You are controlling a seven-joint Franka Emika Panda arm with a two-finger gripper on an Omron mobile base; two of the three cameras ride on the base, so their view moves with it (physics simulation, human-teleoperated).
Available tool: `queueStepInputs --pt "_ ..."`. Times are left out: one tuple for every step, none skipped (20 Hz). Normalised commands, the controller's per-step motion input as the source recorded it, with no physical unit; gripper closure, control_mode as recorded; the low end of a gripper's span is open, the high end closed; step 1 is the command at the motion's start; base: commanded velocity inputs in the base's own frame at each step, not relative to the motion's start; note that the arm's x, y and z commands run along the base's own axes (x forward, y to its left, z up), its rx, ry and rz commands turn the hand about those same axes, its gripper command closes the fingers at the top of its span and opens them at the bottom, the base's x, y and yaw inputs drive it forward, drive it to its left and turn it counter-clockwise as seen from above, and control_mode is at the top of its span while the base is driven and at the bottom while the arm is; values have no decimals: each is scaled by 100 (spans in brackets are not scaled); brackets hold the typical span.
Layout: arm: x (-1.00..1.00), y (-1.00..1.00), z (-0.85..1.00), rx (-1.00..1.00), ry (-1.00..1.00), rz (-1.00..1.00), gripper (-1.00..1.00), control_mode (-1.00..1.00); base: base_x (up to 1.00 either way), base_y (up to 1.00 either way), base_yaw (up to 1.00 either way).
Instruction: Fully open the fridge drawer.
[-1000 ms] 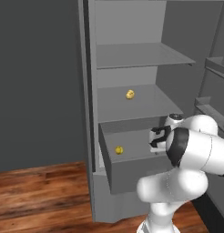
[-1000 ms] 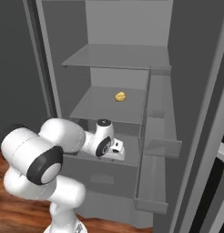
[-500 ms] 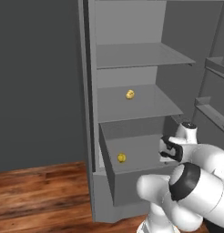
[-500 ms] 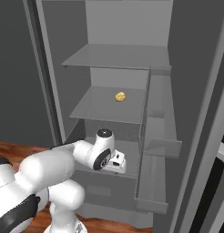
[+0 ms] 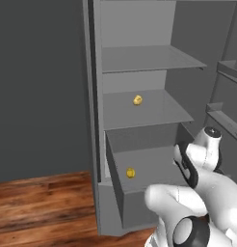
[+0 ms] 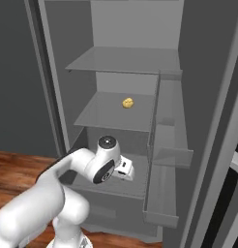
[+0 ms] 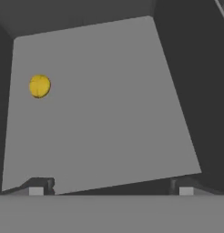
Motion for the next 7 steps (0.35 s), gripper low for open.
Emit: queueStepInputs --pt "0 0 0 0 0 0 -100 -100 0 0 0" --pt "0 0 0 0 0 0 -100 -100 0 0 0" --pt "0 0 0 0 0 0 -100 -100 0 0 0" --pt "0 0 0 0 0 0 -100 -100 0 0 0" --pt "0 0 0 0 0 0 -100 -100 0 0 0" --pt "0 0 0 0 0 0 -100 -100 0 0 0" --pt "-6 0 0 0 -5 0 -100 -100 0 0 0"
